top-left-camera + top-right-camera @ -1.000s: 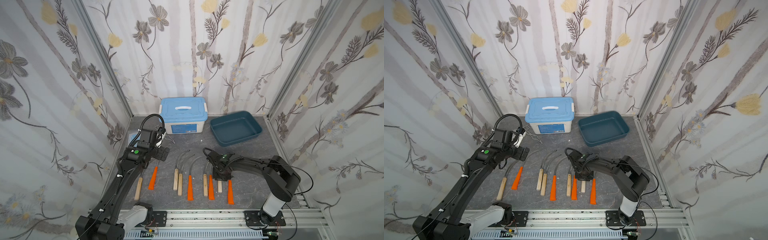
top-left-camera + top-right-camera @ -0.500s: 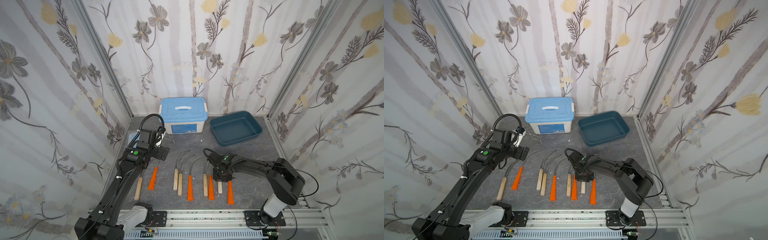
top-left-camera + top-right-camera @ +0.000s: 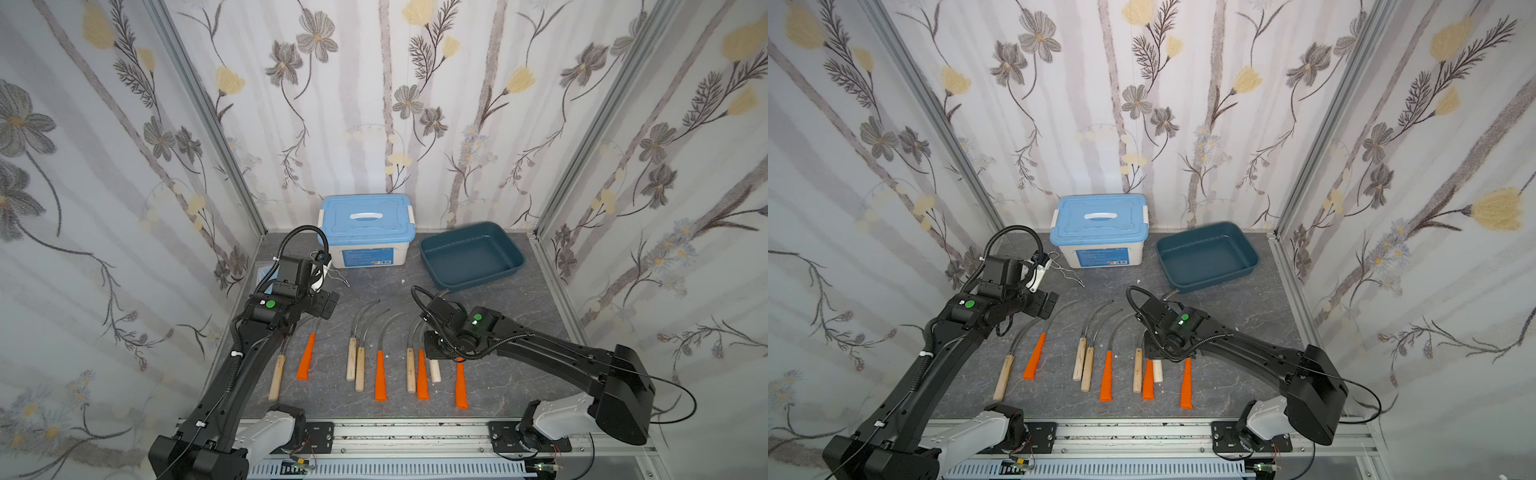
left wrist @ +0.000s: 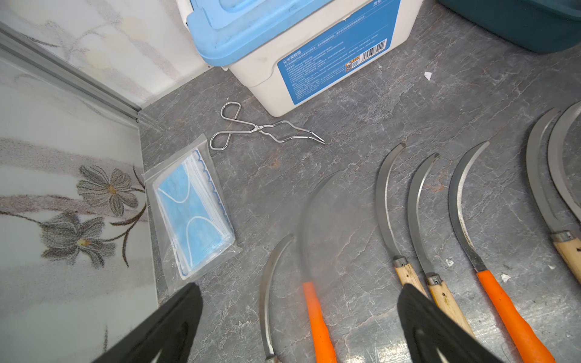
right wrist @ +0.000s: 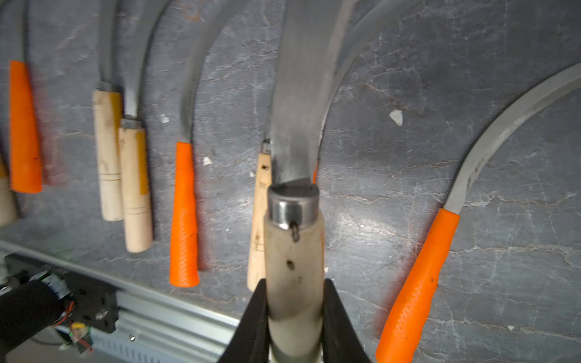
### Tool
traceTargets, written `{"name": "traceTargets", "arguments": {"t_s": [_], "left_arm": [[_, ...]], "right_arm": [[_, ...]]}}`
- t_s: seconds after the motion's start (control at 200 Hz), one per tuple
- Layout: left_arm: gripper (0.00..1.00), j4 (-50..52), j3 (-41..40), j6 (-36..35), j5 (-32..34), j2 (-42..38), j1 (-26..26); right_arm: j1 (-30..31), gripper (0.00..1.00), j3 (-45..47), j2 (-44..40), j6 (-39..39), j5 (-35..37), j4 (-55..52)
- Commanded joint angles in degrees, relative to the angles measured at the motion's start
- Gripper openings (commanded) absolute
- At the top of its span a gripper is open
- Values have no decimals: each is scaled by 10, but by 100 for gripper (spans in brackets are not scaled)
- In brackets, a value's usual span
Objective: Put small sickles into storage boxes
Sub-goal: Pick up the sickle at the center of the board, then place the sickle in the storage box.
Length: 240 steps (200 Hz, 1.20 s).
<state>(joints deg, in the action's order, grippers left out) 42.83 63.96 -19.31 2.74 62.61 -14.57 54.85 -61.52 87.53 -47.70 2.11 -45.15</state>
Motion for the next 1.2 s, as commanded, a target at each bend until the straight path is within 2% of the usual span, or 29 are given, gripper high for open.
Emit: {"name": "traceTargets", "arguments": {"t_s": [0.0, 0.125, 0.38, 0.41, 0.56, 0.764, 0.954, 1.194], "left_arm": [[100, 11, 6, -6, -3, 0, 0], [100, 14, 11, -5, 4, 3, 0], [100, 24, 21, -10, -3, -3, 0], [100, 24, 24, -11, -3, -3, 0], [100, 30, 38, -13, -8, 4, 0], [100, 32, 56, -24, -12, 16, 0], [100, 25, 62, -20, -12, 22, 0], [100, 26, 60, -25, -6, 20, 0]], "right_arm": [[-1, 8, -23, -34, -1, 33, -23], [-24, 9, -71, -57, 1, 58, -46], [-101, 9, -131, -55, 18, 58, -35], [-128, 9, -135, -54, 22, 57, -34], [-186, 9, -168, -40, 45, 39, -25], [-243, 9, -208, -3, 74, 32, -15], [-275, 9, -240, 36, 110, 68, -2], [-288, 9, -324, 157, 166, 118, 4]]}}
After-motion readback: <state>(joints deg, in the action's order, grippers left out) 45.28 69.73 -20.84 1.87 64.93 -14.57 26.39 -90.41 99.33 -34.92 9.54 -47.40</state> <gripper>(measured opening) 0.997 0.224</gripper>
